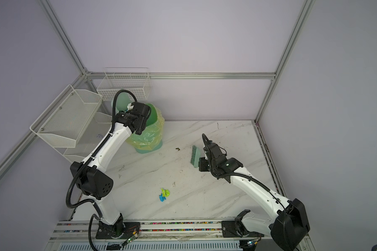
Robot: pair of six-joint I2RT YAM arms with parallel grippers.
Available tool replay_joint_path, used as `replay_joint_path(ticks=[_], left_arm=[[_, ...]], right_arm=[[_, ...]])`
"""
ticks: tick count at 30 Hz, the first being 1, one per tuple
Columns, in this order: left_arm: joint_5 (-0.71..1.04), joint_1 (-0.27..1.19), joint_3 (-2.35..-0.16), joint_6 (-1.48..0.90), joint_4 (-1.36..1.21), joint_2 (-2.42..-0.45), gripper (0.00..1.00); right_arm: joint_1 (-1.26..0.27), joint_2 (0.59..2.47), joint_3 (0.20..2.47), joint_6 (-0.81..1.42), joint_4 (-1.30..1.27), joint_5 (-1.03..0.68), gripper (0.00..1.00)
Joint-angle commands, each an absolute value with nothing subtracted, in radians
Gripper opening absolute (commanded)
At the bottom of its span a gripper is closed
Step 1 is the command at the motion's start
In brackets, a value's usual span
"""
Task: Sweep away the paper scraps from the table
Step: 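Tilt the dustpan into the green bin with the left gripper to empty it, then move the brush toward the scrap cluster nearer the robot with the right gripper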
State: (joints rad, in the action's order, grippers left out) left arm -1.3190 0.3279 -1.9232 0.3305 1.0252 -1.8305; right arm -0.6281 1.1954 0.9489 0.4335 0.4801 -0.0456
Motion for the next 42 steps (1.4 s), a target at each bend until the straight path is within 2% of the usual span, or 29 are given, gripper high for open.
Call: replay_joint_path(ticks=[1, 14, 21, 23, 27, 29, 32, 38, 42], left_arm=[[-1.427, 0.333, -1.828, 0.534, 0.748, -1.799, 0.0], [-1.427, 0.342, -1.507, 1.03, 0.117, -1.655, 0.0], [-1.428, 0.355, -1.501, 0.994, 0.078, -1.609, 0.0], [-1.419, 0.368, -1.513, 0.942, 0.128, -1.592, 0.0], [-1.354, 0.408, -1.573, 0.695, 0.416, -1.575, 0.0], [-1.28, 0.421, -1.634, 0.515, 0.619, -1.58, 0.0], [-1.068, 0.425, -1.792, 0.21, 0.964, -1.604, 0.0], [-0.866, 0.426, -1.902, 0.071, 1.134, -1.612, 0.0], [-0.743, 0.427, -1.908, 0.015, 1.201, -1.577, 0.0]], right_arm=[[-0.623, 1.164, 0.923, 0.439, 0.415, -0.065, 0.0], [-0.623, 1.139, 0.894, 0.442, 0.394, -0.106, 0.0], [-0.623, 1.141, 0.901, 0.439, 0.391, -0.166, 0.0], [-0.624, 1.154, 0.908, 0.428, 0.39, -0.199, 0.0], [-0.623, 1.177, 0.923, 0.427, 0.388, -0.222, 0.0], [-0.623, 1.186, 0.933, 0.43, 0.384, -0.226, 0.0], [-0.623, 1.193, 0.946, 0.441, 0.371, -0.246, 0.0], [-0.626, 1.221, 0.988, 0.431, 0.388, -0.309, 0.0], [-0.633, 1.244, 1.013, 0.411, 0.391, -0.418, 0.0]])
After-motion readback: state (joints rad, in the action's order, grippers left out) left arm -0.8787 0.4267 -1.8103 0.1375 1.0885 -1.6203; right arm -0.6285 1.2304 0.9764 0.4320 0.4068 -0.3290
